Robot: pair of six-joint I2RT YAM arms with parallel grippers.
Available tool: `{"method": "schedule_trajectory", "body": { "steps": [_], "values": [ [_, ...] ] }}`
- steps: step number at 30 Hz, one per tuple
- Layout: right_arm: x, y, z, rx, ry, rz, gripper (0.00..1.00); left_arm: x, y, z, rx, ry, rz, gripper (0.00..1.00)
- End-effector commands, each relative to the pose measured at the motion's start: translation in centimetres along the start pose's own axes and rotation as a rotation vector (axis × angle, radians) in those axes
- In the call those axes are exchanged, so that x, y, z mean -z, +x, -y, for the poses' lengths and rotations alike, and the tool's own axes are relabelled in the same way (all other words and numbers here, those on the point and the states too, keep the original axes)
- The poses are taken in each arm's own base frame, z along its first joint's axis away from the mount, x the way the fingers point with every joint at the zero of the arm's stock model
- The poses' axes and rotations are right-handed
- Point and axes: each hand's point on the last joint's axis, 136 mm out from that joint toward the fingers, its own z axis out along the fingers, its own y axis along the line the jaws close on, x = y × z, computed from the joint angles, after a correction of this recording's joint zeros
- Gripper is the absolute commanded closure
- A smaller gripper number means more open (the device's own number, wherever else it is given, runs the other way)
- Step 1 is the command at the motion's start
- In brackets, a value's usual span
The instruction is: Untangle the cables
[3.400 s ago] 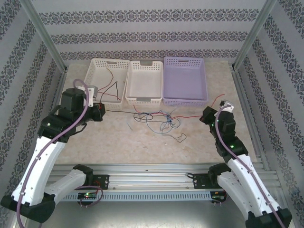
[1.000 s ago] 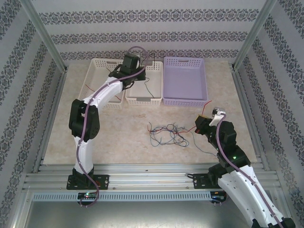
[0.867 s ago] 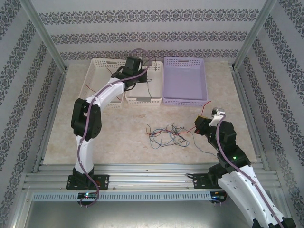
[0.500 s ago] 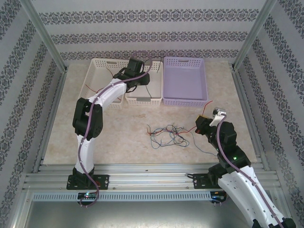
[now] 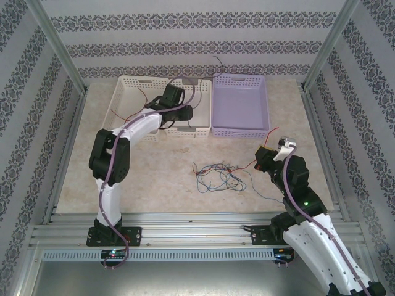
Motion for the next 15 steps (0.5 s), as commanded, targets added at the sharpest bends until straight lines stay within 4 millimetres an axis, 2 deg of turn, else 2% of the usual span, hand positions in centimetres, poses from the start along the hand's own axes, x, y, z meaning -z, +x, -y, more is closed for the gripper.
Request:
{"method": "schedule_trajectory", "body": {
  "steps": [1,3,7,11,15],
  "values": [
    [0.3,-1.4,-1.4,-0.019,-0.042,0.041,1.0,1.9,-1.6,0.1,0.041,0.026,0.071,0.56],
    [0.2,-1.3,-1.4,-0.021,-0.042,0.034,1.0,2.0,-1.4,-0.3,0.052,0.027,0.075,0.54],
    [0.2,-1.2,-1.4,-0.011,-0.037,0.031,1.0,2.0,-2.3,0.6,0.042,0.051,0.081,0.43],
    [0.0,-1.2,-1.4,0.002,-0.031,0.032,1.0,1.6,-4.7,1.9,0.03,0.08,0.101,0.36],
    [-0.3,-1.1,-1.4,0.036,-0.025,0.024,1.0,-0.5,-7.0,3.4,0.004,0.115,0.102,0.32]
  ]
}}
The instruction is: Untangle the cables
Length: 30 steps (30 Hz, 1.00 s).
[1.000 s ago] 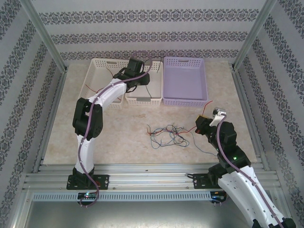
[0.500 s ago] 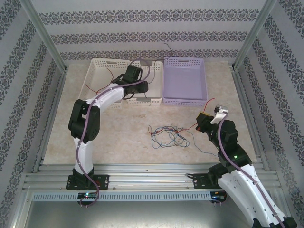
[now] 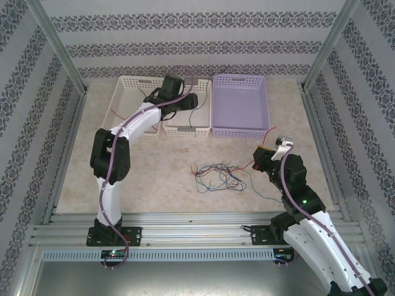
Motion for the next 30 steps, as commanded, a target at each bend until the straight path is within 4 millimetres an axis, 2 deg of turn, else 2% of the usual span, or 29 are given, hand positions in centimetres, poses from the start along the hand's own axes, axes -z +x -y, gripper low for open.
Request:
{"method": "schedule_trajectory", "body": {
  "steps": [1,4,7,10,15,18,24,30],
  "values": [
    [0.2,-1.8,-1.1,0.034,-0.02,0.054,1.0,-2.3,-1.0,0.8,-0.022,0.033,-0.024,0.32],
    [0.0,-1.5,-0.9,0.053,-0.011,0.052,1.0,-4.6,-2.2,1.8,-0.031,0.051,-0.024,0.3],
    [0.0,-1.4,-1.2,0.067,-0.023,0.05,1.0,-7.3,-2.3,2.5,-0.043,0.063,-0.039,0.28],
    [0.1,-1.5,-1.6,0.085,-0.037,0.053,1.0,-9.5,-1.6,2.9,-0.064,0.076,-0.048,0.27],
    [0.6,-1.8,-2.4,0.122,-0.063,0.057,1.0,-12.3,-0.3,2.0,-0.069,0.068,-0.037,0.24],
    [0.6,-1.7,-2.7,0.138,-0.075,0.055,1.0,-13.5,0.4,1.7,-0.077,0.071,-0.033,0.22],
    [0.9,-1.4,-3.2,0.149,-0.097,0.058,1.0,-14.9,0.7,1.2,-0.091,0.055,-0.004,0.21],
    [0.6,-0.8,-3.6,0.155,-0.111,0.049,1.0,-15.3,-0.3,1.5,-0.095,0.076,0.046,0.29]
  ]
}}
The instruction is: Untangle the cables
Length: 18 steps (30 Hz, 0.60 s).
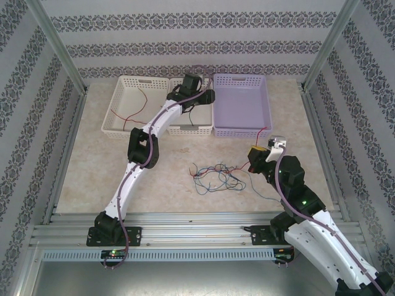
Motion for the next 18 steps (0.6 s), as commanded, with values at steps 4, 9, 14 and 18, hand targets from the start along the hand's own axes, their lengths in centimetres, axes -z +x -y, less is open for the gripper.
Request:
{"method": "schedule_trajectory", "body": {
  "steps": [4,9,14,18],
  "values": [
    [0.0,-0.9,-0.9,0.027,-0.021,0.04,1.0,-1.3,0.2,-0.8,-0.021,-0.007,0.029,0.42],
    [0.1,-1.0,-1.1,0.036,-0.026,0.043,1.0,-0.4,0.4,-0.6,-0.01,0.022,-0.005,0.41],
    [0.2,-0.9,-1.1,0.033,-0.026,0.042,1.0,1.8,-0.5,-1.3,-0.015,-0.016,0.056,0.3],
    [0.1,-0.9,-1.2,0.033,-0.027,0.041,1.0,3.1,-1.0,-2.9,0.017,-0.038,0.107,0.29]
  ]
}}
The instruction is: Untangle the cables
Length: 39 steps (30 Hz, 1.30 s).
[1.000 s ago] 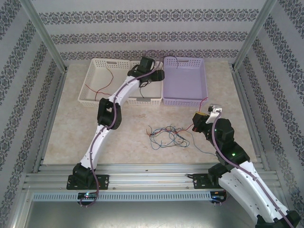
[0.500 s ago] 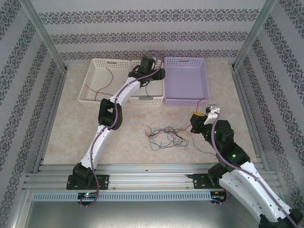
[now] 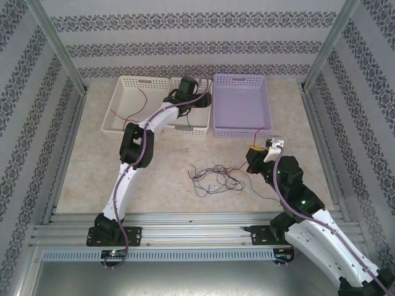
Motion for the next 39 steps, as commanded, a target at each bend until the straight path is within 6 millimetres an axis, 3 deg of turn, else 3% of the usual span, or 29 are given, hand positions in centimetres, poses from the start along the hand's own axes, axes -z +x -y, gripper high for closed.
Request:
{"method": "schedule_trajectory", "body": {
  "steps": [1,8,22,30,35,39],
  "values": [
    [0.2,-1.2,-0.5,0.008,-0.009,0.043,1.0,1.3,-2.3,-1.8,0.022,-0.022,0.092,0.3],
    [0.1,-1.1,-0.8,0.014,-0.012,0.035,1.0,1.8,-2.2,-2.5,0.022,-0.015,0.105,0.29],
    [-0.5,-0.9,-1.4,0.04,-0.012,0.029,1.0,-2.4,2.9,-4.9,-0.11,-0.116,-0.122,0.33],
    [-0.6,-1.0,-1.4,0.048,-0.012,0.03,1.0,-2.6,3.4,-4.4,-0.147,-0.113,-0.15,0.35],
    [-0.6,-0.9,-1.4,0.05,-0.01,0.034,1.0,-2.7,3.8,-3.2,-0.212,-0.13,-0.161,0.29],
    [-0.8,-0.9,-1.7,0.052,-0.015,0.027,1.0,-3.0,3.7,-3.2,-0.219,-0.147,-0.165,0.35]
  ]
}}
